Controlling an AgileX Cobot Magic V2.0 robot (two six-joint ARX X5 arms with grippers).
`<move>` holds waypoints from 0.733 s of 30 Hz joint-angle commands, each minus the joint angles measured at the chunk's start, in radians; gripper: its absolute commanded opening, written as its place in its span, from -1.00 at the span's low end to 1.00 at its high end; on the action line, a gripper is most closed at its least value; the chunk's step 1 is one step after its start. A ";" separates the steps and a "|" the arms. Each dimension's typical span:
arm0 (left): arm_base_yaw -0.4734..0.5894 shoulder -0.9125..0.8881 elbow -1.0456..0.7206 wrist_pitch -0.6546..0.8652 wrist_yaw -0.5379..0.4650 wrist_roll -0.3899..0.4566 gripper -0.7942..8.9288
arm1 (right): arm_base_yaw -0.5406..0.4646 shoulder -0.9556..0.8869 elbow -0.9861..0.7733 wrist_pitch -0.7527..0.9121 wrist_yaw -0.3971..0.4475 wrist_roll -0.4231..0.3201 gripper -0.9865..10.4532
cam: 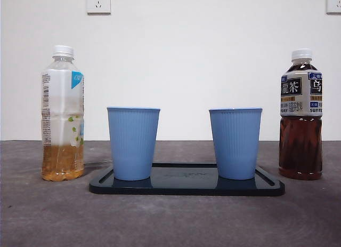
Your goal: Pour the drink into the cup
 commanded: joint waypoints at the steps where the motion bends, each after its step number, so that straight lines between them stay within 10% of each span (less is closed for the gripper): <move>1: 0.002 -0.002 -0.021 -0.007 -0.002 -0.004 -0.82 | -0.002 -0.003 -0.007 0.003 0.015 -0.007 -0.82; 22: 0.002 -0.002 -0.021 -0.007 -0.002 -0.004 -0.82 | -0.002 -0.003 -0.007 -0.032 0.075 -0.006 -0.82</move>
